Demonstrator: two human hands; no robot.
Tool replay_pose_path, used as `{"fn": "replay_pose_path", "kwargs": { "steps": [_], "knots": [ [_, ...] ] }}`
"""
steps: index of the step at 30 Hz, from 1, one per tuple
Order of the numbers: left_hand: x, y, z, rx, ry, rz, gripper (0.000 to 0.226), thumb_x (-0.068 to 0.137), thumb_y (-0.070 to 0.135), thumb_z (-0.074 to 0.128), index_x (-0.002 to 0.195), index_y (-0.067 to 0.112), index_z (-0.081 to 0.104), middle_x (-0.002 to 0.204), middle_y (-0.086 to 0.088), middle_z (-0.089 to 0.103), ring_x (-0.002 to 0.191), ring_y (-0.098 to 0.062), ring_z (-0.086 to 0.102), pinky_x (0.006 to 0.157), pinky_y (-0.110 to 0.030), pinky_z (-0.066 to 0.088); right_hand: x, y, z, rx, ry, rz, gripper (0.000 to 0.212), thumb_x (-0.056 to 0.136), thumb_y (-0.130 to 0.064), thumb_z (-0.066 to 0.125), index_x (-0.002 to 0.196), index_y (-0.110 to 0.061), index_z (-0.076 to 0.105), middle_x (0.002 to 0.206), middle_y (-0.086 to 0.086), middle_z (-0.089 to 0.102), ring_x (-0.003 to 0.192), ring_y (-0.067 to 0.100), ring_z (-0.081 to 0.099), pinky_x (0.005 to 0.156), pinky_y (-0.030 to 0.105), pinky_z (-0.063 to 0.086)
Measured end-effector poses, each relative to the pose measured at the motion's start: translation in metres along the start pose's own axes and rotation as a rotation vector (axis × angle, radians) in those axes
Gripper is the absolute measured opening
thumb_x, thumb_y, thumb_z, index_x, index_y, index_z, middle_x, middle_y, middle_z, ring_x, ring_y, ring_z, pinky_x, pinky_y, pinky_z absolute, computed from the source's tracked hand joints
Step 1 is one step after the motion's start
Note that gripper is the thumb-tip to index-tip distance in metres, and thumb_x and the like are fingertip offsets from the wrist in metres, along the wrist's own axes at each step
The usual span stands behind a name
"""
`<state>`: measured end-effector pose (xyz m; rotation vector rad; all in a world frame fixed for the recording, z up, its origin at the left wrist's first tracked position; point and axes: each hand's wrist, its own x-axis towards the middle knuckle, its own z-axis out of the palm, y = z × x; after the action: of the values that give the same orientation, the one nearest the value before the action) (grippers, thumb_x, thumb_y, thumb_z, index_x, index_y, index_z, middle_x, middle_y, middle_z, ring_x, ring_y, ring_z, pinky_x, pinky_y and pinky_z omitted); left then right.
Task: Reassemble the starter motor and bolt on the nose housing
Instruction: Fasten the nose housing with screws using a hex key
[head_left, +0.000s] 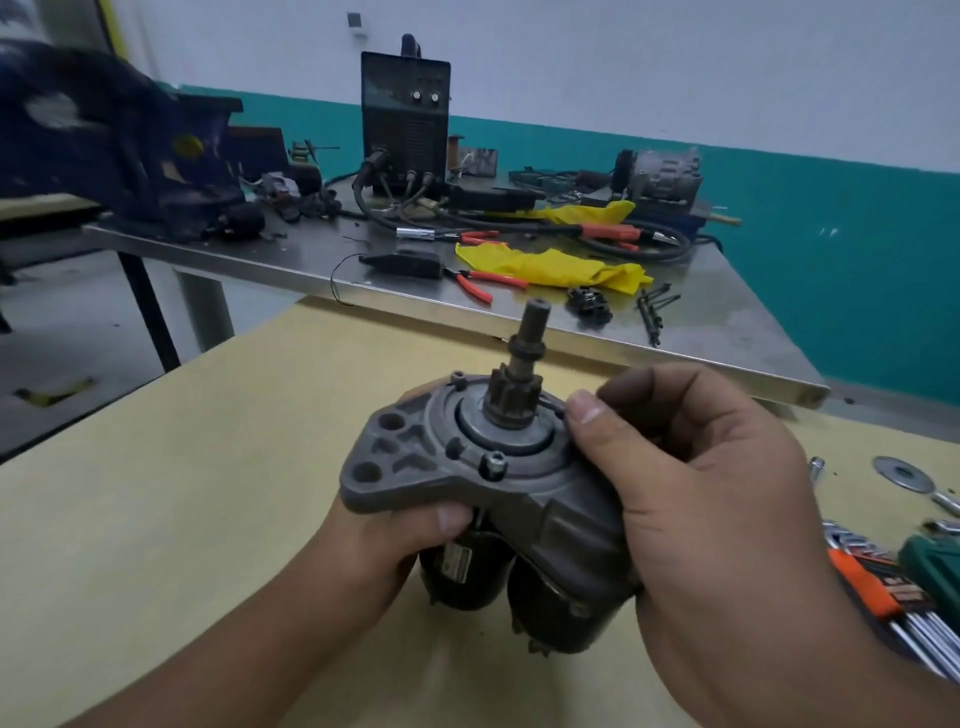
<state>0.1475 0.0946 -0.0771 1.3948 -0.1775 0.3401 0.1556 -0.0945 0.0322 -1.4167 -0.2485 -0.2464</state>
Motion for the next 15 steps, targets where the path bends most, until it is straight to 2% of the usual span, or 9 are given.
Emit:
{"fn": "replay_pose_path", "kwargs": {
  "steps": [3,5,7,9,10,12,15],
  "knots": [
    [-0.002,0.000,0.012,-0.089,0.006,0.076,0.058,0.072,0.065,0.083,0.120,0.036,0.074,0.127,0.000,0.073,0.124,-0.028,0.065,0.098,-0.039,0.055,0.000,-0.004,0.013,0.015,-0.017,-0.022,0.018,0.080,-0.015,0.084,0.082,-0.031,0.074,0.070,-0.002,0.071,0.060,0.011,0.069,0.055,0.023,0.055],
    [-0.003,0.003,0.019,-0.174,0.073,0.155,0.055,0.079,0.058,0.080,0.126,0.030,0.072,0.130,-0.003,0.071,0.124,-0.026,0.065,0.096,-0.032,0.054,0.002,-0.004,0.021,0.004,-0.033,-0.033,0.019,0.082,-0.017,0.084,0.082,-0.032,0.073,0.071,-0.003,0.071,0.062,0.012,0.070,0.057,0.026,0.056],
    [0.000,0.012,0.025,-0.181,0.087,0.201,0.050,0.085,0.056,0.076,0.129,0.033,0.069,0.132,0.001,0.070,0.124,-0.022,0.065,0.097,-0.030,0.054,0.004,-0.004,0.026,-0.005,-0.042,-0.035,0.020,0.082,-0.017,0.084,0.080,-0.033,0.072,0.070,-0.004,0.071,0.064,0.014,0.070,0.059,0.031,0.059],
    [0.003,0.020,0.028,-0.129,0.021,0.255,0.042,0.092,0.053,0.070,0.131,0.038,0.067,0.132,0.008,0.070,0.124,-0.014,0.066,0.097,-0.025,0.054,0.003,-0.003,0.029,-0.010,-0.048,-0.020,0.021,0.081,-0.017,0.084,0.079,-0.033,0.072,0.070,-0.004,0.070,0.066,0.015,0.071,0.060,0.033,0.060],
    [0.005,0.022,0.027,-0.124,0.002,0.252,0.040,0.092,0.053,0.070,0.130,0.040,0.067,0.130,0.010,0.071,0.122,-0.011,0.066,0.095,-0.024,0.055,0.001,-0.003,0.029,-0.016,-0.055,-0.025,0.020,0.081,-0.018,0.085,0.080,-0.033,0.072,0.071,-0.004,0.071,0.067,0.015,0.071,0.060,0.033,0.060],
    [0.007,0.027,0.022,-0.156,-0.015,0.182,0.043,0.086,0.056,0.075,0.125,0.042,0.069,0.128,0.010,0.072,0.121,-0.013,0.067,0.094,-0.023,0.055,-0.001,-0.004,0.025,-0.041,-0.055,-0.089,0.019,0.079,-0.020,0.087,0.082,-0.033,0.073,0.072,-0.006,0.071,0.065,0.009,0.067,0.057,0.023,0.055],
    [0.010,0.027,0.007,-0.218,-0.112,0.022,0.056,0.077,0.058,0.083,0.127,0.037,0.070,0.134,0.000,0.070,0.128,-0.023,0.063,0.098,-0.028,0.053,0.008,-0.011,0.010,-0.101,-0.003,-0.228,0.020,0.071,-0.032,0.089,0.081,-0.037,0.073,0.075,-0.008,0.072,0.064,0.006,0.065,0.055,0.019,0.053]
  ]
}}
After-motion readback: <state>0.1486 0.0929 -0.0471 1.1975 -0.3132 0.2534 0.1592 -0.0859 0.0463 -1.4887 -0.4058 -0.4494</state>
